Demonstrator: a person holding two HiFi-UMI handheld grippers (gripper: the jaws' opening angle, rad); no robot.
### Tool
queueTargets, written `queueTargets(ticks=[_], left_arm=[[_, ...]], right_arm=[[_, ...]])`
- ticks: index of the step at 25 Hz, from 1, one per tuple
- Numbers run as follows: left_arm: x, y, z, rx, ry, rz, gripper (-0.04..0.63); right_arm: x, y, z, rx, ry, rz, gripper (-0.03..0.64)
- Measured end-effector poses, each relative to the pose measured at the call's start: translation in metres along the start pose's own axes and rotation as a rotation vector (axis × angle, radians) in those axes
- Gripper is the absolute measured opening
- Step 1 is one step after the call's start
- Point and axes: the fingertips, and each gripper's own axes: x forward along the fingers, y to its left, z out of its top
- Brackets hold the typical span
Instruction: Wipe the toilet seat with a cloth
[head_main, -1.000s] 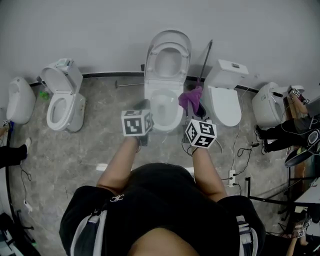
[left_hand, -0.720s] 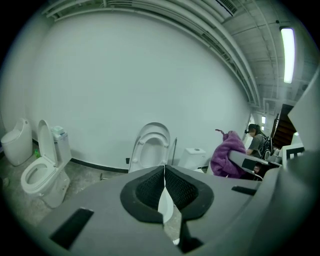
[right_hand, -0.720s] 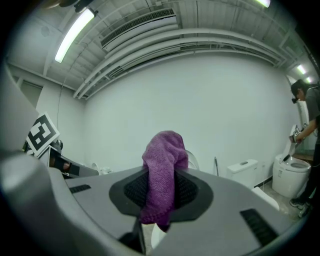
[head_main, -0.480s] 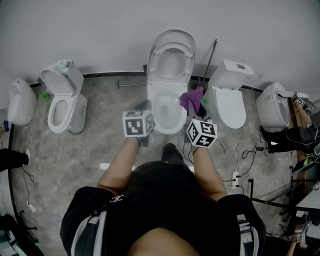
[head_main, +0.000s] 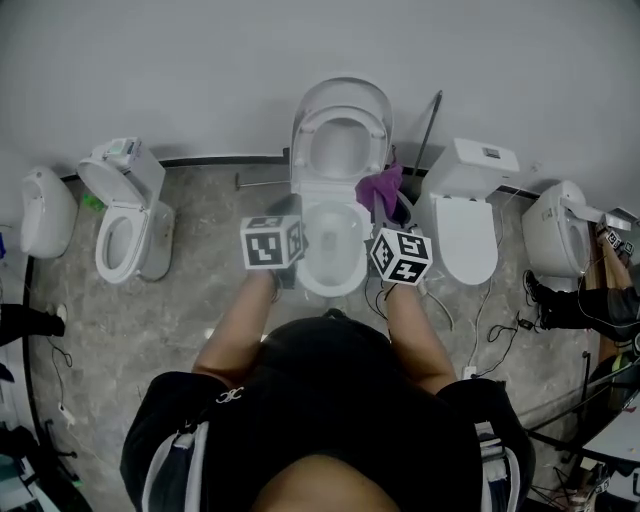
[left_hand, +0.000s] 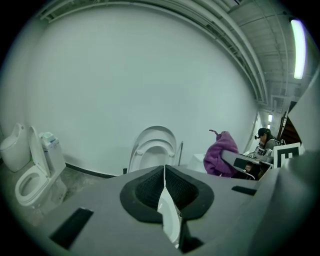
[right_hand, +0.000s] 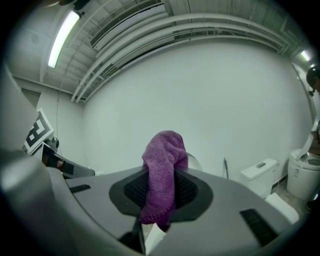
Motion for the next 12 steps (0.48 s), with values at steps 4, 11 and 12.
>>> queueTargets(ticks=[4,11,12], left_arm=[[0.044,-0.006,0.023,-0.003,0.006,0.009,0.009],[0.108,-0.015,0.041,-0.023,0.037,0.039,0.009],[0.115,-0.015,0.040,-0.024,0.046,0.044,0.009]], right_arm=[[0.043,-0.035,0.005,0.005,0.022,0.013,0.081],[0.105,-0.094,-0.013,0.055,0.091,0.024,0.081],[0.112,-0.101,-0.017,0.069,0.100,0.017,0.081]])
